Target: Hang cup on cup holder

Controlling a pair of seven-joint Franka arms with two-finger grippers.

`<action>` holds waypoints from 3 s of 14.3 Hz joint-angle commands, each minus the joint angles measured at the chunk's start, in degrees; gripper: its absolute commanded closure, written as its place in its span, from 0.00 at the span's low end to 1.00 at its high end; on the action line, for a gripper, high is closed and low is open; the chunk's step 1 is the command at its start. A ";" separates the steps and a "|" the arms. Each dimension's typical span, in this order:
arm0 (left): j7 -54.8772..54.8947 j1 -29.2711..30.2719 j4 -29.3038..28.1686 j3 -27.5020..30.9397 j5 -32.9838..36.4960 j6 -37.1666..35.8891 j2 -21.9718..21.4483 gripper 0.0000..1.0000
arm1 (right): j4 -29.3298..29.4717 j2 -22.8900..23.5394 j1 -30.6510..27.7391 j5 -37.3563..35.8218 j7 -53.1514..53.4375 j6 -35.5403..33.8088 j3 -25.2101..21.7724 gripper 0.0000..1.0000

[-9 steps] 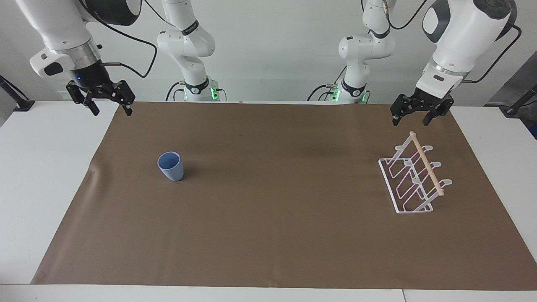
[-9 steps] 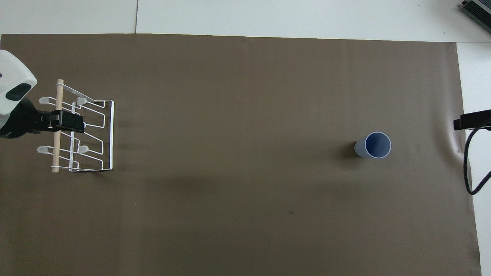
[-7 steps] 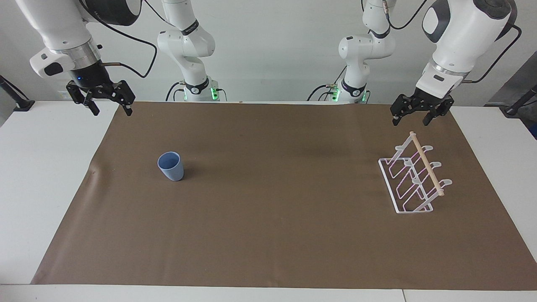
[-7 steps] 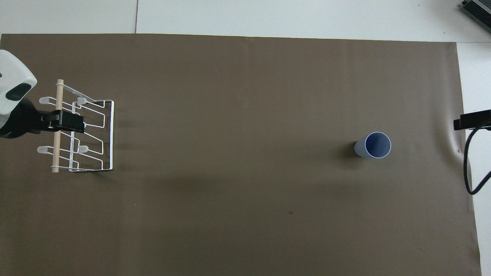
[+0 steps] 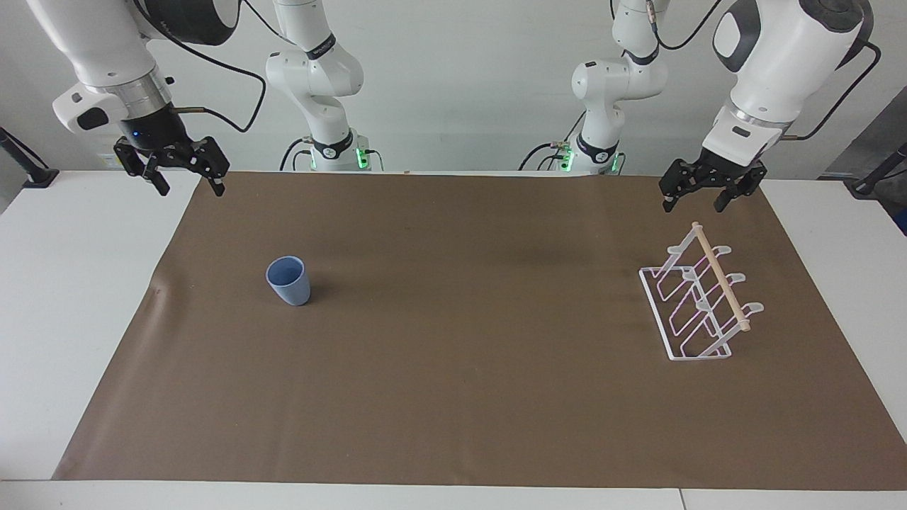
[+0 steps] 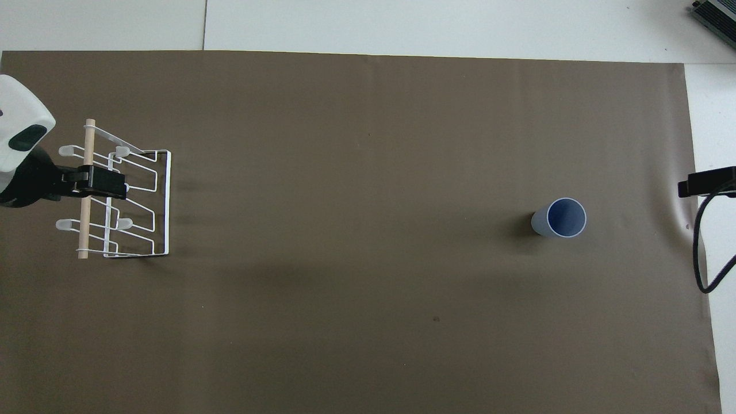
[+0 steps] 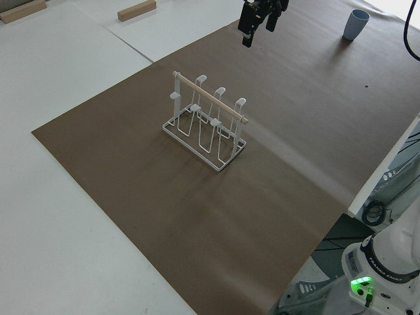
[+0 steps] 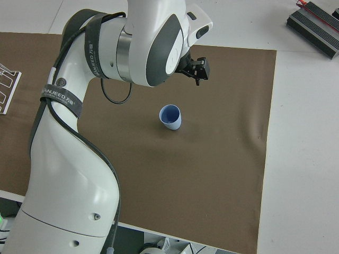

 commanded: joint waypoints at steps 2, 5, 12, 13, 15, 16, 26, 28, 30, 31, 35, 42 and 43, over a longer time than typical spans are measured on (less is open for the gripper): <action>0.54 0.36 -0.06 -0.22 0.91 -0.92 -0.48 0.00 | -2.03 -1.70 -0.27 -0.53 0.42 1.24 0.17 0.00; 0.54 0.28 -0.06 -0.22 0.82 -0.92 -0.48 0.00 | -2.03 -1.70 -0.18 -0.53 0.33 1.24 0.17 0.00; 0.54 0.36 -0.06 -0.22 0.82 -0.92 -0.48 0.00 | -2.03 -1.70 -0.18 -0.53 0.42 1.33 0.17 0.00; 0.54 0.28 -0.06 -0.22 0.82 -0.92 -0.48 0.00 | -2.03 -1.70 -0.18 -0.53 0.42 1.33 0.17 0.00; 0.54 0.36 -0.06 -0.22 0.91 -0.92 -0.48 0.00 | -2.03 -1.70 -0.27 -0.53 0.59 1.33 0.17 0.00; 0.54 0.36 -0.06 -0.22 0.82 -0.92 -0.48 0.00 | -2.03 -1.70 -0.27 -0.53 0.68 1.33 0.17 0.00; 0.54 0.36 -0.06 -0.22 0.82 -0.92 -0.48 0.00 | -2.03 -2.05 1.93 0.44 0.59 0.19 0.96 0.00; 0.54 0.28 -0.06 -0.22 0.91 -0.92 -0.48 0.00 | -2.29 -2.14 1.84 0.44 0.50 0.01 0.96 0.00; 0.54 0.36 -0.06 -0.22 0.82 -0.92 -0.48 0.00 | -4.30 -2.83 1.58 0.44 0.42 1.59 0.96 0.00; 0.54 0.36 -0.06 -0.22 0.91 -0.92 -0.48 0.00 | -6.23 -3.19 1.58 0.53 0.50 4.03 0.96 0.00; 0.54 0.36 -0.06 -0.22 0.91 -0.92 -0.48 0.00 | -12.39 -3.19 1.93 0.44 1.03 11.95 0.96 0.00; 0.54 0.36 -0.06 -0.22 0.91 -1.01 -0.48 0.00 | -22.23 -0.65 2.11 0.44 1.03 24.95 1.04 0.00; 0.54 0.36 -0.06 -0.22 0.91 -1.01 -0.48 0.00 | -23.55 0.23 2.19 0.44 1.12 27.15 1.04 0.00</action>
